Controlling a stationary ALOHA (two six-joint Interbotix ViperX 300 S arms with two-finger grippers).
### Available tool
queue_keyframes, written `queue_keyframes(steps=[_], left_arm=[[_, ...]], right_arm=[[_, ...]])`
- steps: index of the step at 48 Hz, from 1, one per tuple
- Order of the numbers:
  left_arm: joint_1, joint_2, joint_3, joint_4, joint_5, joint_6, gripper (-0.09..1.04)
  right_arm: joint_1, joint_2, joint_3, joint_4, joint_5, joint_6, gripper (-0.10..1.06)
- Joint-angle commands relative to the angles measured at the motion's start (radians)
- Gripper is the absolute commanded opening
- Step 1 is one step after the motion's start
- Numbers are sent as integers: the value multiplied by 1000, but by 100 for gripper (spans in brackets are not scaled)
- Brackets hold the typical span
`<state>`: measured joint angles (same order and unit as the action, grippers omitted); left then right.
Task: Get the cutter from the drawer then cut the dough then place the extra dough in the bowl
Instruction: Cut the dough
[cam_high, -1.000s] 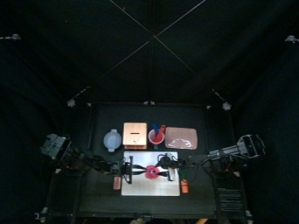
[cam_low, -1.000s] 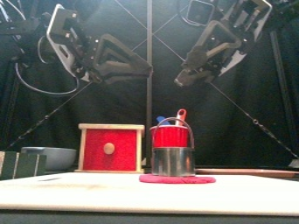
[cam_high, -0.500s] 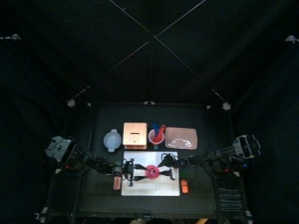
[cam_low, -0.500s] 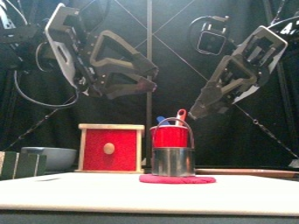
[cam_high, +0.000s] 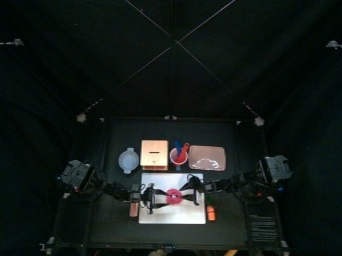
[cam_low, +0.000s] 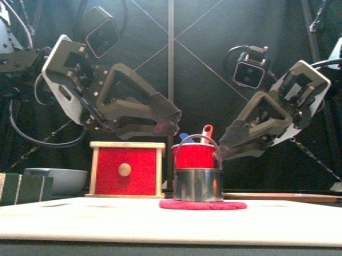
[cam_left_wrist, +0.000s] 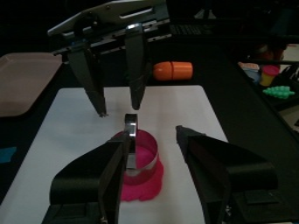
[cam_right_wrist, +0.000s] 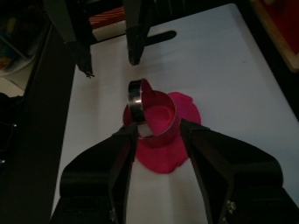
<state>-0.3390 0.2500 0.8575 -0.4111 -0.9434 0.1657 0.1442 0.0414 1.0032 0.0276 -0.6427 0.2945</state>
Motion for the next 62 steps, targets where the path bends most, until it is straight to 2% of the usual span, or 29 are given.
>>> queue_keyframes(steps=[1,29,41,62], left_arm=[[26,-14,-2,0,-8,2,83],[49,-15,-17,6,83,5,83],[63,0,-34,18,110,5,82],[86,26,-77,57,179,5,81]], right_arm=[[9,6,-43,12,-12,-21,80],[20,-66,-29,9,89,-23,80],[46,-49,-49,18,92,-21,80],[51,14,-92,20,92,-20,79]])
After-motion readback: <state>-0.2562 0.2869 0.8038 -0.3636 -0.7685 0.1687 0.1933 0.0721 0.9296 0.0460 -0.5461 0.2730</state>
